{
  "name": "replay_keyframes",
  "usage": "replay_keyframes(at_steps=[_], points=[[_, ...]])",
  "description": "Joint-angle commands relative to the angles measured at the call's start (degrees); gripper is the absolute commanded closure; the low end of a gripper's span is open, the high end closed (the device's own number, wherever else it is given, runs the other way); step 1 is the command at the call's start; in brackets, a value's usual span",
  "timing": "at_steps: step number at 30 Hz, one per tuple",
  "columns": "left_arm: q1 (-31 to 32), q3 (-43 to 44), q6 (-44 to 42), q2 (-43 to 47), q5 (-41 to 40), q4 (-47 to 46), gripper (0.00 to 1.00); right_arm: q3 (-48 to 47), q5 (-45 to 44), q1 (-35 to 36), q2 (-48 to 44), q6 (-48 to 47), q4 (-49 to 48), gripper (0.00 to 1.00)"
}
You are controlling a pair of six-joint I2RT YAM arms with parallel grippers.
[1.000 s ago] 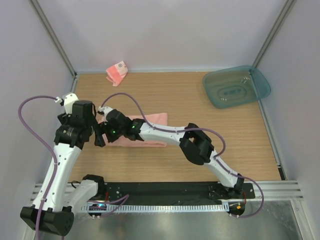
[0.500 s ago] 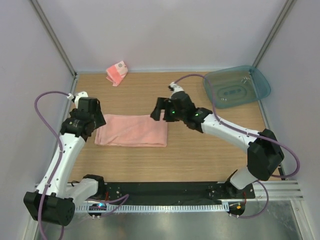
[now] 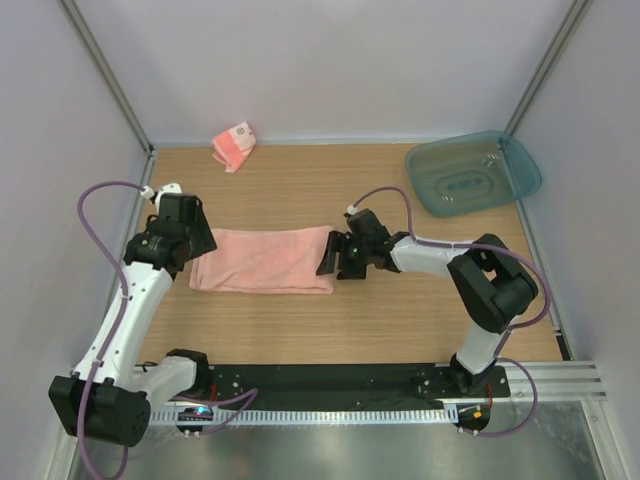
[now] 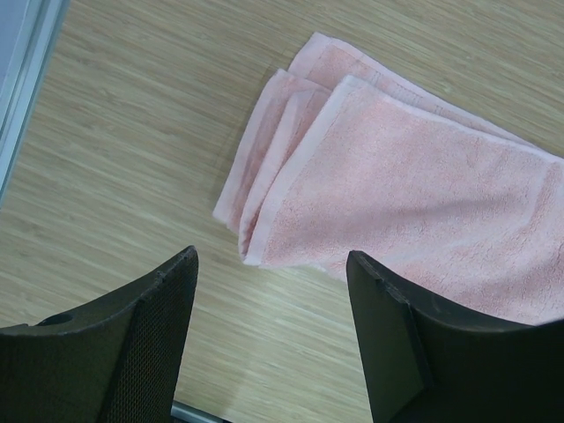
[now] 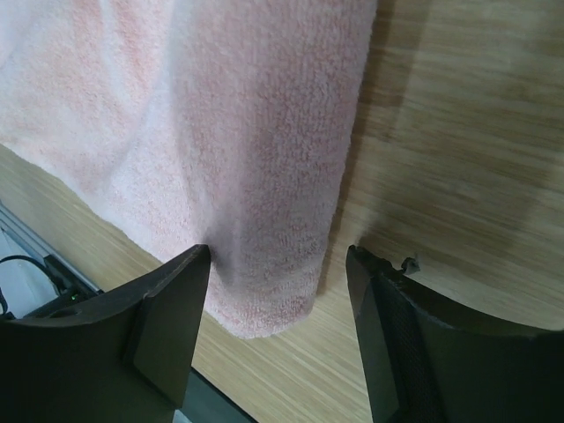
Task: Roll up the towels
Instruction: Fold the towel
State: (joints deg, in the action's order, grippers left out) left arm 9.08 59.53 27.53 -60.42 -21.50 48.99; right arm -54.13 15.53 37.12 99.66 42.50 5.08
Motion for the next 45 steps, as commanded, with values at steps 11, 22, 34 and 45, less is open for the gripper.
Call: replay_keyframes(at_steps=[11,22,34,45], points=[[-0.2,2.96,3.49,-4.44,4.88,-1.27,0.32,6.84,4.17,-0.21,-0.85,1.02,-5.46,0.85],[8.58,4.28,9.21,-17.42,5.42,-9.43,0.35,7.19,-15.27,-5.04,-14.4,-8.22,23.55,0.88],[14.29,-2.65,9.83,-23.6,12.96,-21.65,0.48,7.99,-17.02,-5.57,-13.62,-9.72,24.98,0.87],[14.74,-3.2,7.81,-27.99,15.7,-26.14,0.9,7.9,-16.67,-5.57,-12.65,-9.72,24.63,0.88]])
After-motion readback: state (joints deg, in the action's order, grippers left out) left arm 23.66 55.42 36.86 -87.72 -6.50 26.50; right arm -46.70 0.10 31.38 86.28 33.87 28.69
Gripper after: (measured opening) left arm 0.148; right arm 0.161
